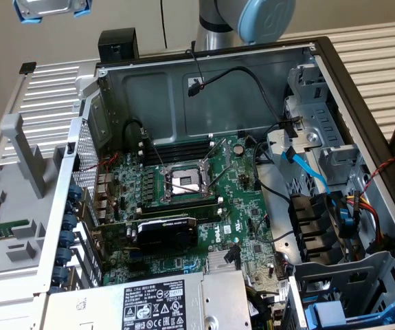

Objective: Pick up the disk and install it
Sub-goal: 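Pick up the disk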

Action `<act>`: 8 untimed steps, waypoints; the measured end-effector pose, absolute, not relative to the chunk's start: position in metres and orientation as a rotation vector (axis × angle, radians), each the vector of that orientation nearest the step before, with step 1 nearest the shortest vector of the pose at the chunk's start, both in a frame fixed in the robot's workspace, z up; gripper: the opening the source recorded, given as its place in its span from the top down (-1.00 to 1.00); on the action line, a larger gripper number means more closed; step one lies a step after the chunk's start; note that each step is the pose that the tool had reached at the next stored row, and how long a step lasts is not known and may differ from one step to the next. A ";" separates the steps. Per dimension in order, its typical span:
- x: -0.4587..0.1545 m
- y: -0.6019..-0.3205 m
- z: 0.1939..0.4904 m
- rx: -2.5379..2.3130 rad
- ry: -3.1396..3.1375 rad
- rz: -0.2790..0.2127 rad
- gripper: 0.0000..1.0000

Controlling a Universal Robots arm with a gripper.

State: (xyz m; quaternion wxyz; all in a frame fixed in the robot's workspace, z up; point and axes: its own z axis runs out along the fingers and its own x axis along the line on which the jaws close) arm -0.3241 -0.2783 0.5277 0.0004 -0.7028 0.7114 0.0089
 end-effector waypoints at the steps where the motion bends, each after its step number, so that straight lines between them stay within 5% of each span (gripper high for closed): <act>1: -0.319 -0.278 0.529 -2.207 2.235 0.028 0.26; 8: -0.294 -0.288 0.533 -2.211 2.238 0.036 0.26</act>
